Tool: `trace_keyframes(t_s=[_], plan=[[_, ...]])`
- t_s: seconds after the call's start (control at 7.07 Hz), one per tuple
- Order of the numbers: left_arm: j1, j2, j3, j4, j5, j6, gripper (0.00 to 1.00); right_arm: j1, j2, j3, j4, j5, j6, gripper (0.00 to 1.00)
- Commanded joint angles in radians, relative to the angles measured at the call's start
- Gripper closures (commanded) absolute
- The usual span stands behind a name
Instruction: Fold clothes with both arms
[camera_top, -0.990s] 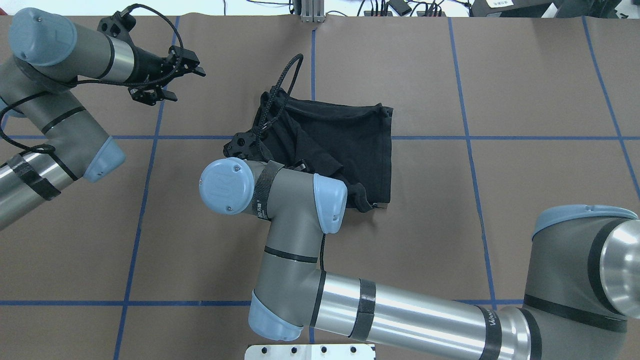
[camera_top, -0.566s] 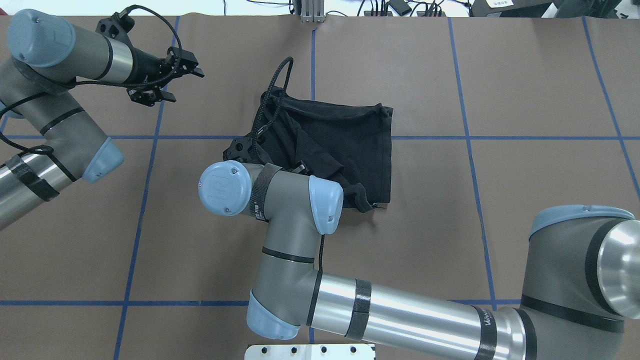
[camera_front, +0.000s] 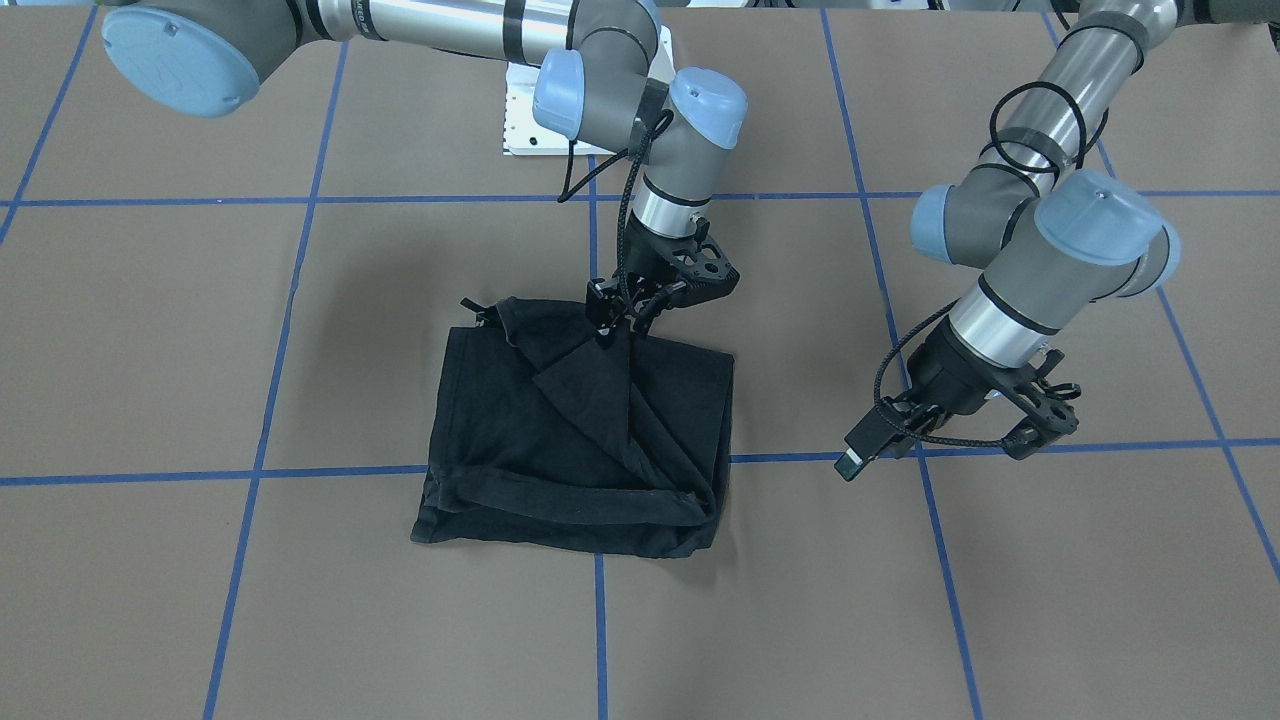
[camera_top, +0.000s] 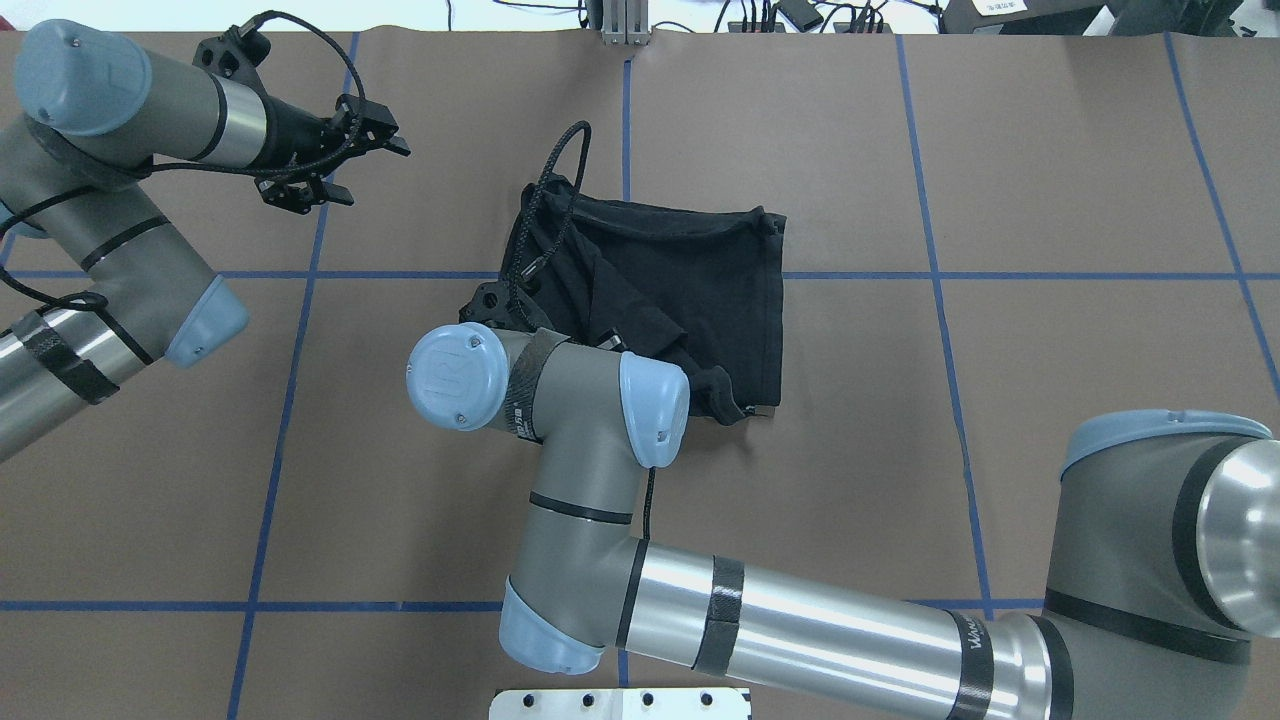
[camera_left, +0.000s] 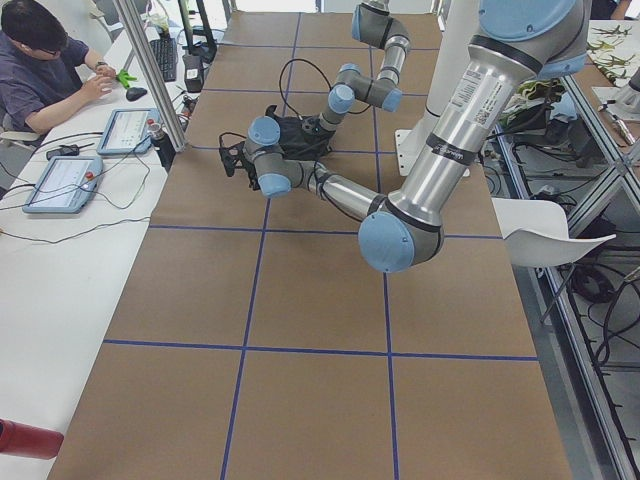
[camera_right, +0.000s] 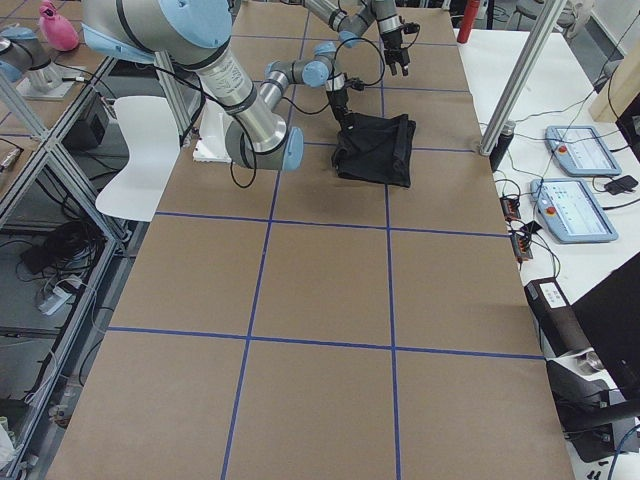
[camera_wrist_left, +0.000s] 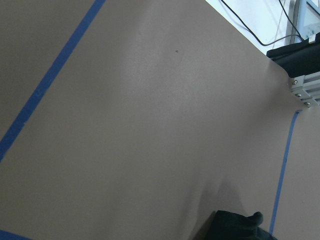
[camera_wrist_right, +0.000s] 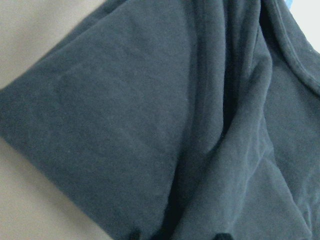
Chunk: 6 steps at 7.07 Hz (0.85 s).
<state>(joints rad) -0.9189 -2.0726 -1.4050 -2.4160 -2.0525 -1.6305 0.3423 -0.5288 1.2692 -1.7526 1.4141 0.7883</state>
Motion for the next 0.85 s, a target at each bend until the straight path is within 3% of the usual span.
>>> trace_keyframes(t_s=[0.0, 0.14, 0.28, 0.42, 0.71], plan=[[0.000, -0.001, -0.002, 0.000, -0.002, 0.000, 0.00, 0.003, 0.000, -0.002, -0.001, 0.000, -0.001, 0.69], [0.000, -0.001, -0.002, 0.000, -0.002, 0.000, 0.00, 0.012, 0.000, -0.001, -0.001, 0.008, -0.013, 0.85], [0.000, -0.001, -0.003, 0.000, -0.002, 0.000, 0.00, 0.021, 0.000, 0.004, -0.004, 0.022, -0.055, 0.86], [0.000, -0.003, -0.002, 0.002, -0.003, 0.000, 0.00, 0.036, 0.003, 0.025, -0.024, 0.025, -0.063, 1.00], [0.002, -0.011, -0.002, 0.003, -0.002, 0.000, 0.00, 0.140, 0.000, 0.109, -0.074, 0.139, -0.102, 1.00]])
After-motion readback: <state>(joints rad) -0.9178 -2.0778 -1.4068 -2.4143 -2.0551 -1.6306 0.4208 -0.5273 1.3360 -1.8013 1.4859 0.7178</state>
